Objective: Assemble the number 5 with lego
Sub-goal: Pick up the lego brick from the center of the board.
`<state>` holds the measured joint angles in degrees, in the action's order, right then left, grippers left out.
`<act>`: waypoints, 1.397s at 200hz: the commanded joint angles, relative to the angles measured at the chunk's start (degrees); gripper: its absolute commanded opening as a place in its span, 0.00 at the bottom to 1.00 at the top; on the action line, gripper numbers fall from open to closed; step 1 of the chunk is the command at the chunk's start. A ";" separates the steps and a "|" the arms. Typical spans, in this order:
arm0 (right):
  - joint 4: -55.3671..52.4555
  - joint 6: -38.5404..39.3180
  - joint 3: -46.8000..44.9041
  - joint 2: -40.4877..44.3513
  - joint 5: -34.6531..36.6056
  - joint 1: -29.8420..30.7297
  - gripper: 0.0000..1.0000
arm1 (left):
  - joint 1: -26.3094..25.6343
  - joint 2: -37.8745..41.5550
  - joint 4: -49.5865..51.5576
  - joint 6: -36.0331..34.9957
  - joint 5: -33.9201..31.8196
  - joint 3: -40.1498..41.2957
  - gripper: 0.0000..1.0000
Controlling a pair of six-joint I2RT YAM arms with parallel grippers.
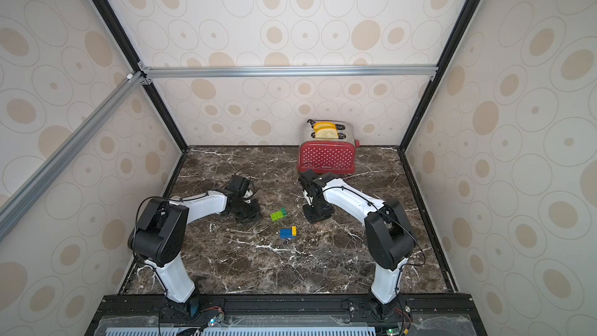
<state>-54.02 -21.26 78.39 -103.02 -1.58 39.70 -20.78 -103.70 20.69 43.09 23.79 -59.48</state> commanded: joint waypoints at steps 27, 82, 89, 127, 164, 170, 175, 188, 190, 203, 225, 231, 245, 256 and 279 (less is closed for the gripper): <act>0.09 -1.24 -1.79 2.42 0.25 -0.76 0.34 | -3.17 -4.79 -0.29 2.06 0.18 -3.07 0.17; 0.42 -1.52 -2.80 3.02 -0.08 -0.97 0.33 | -3.88 -6.98 -1.52 2.48 0.03 -4.72 0.17; 0.60 -1.26 -2.88 3.11 -0.16 -1.01 0.34 | -4.00 -7.28 -1.53 2.42 0.06 -5.22 0.17; 1.11 -0.12 -3.03 3.35 -0.75 -1.00 0.33 | -4.33 -9.35 -1.31 1.83 0.36 -8.40 0.17; 1.17 0.84 -2.92 3.27 -0.79 -1.02 0.34 | -5.78 -10.90 -0.73 1.46 0.64 -10.34 0.18; 1.35 1.22 -2.81 3.28 -0.96 -1.03 0.33 | -5.89 -10.99 -0.73 1.38 0.69 -10.42 0.18; 1.61 1.57 -2.76 3.32 -1.13 -0.96 0.34 | -5.95 -11.00 -0.61 1.39 0.69 -10.40 0.18; 1.90 2.61 -2.36 3.20 -1.41 -1.01 0.33 | -5.94 -10.62 -0.08 1.07 0.41 -10.35 0.18; 1.94 2.80 -2.23 3.10 -1.47 -0.96 0.34 | -5.88 -10.51 0.02 0.98 0.34 -10.38 0.18; 2.05 4.00 -1.53 2.83 -1.82 -0.95 0.33 | -5.85 -9.42 0.93 0.44 -0.23 -10.17 0.18; 3.12 6.29 -0.64 2.67 -2.82 -0.98 0.34 | -5.82 -7.44 2.34 -0.98 -1.17 -10.03 0.20; 3.33 6.79 -0.31 2.52 -2.89 -0.97 0.33 | -5.77 -6.95 2.87 -1.31 -1.56 -10.16 0.21; 3.48 8.45 0.68 2.10 -3.52 -0.98 0.33 | -5.65 -5.82 4.02 -2.31 -2.29 -10.47 0.22; 3.74 9.64 1.41 1.79 -3.54 -0.95 0.34 | -5.38 -4.57 4.81 -2.74 -2.69 -10.56 0.24; 4.07 12.84 3.11 0.76 -4.44 -1.02 0.34 | -3.87 -0.94 5.93 -3.56 -2.99 -9.34 0.27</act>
<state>-50.52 -13.08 79.07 -101.16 -4.56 39.07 -25.78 -109.62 22.85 42.13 22.61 -69.45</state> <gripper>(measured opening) 0.354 0.260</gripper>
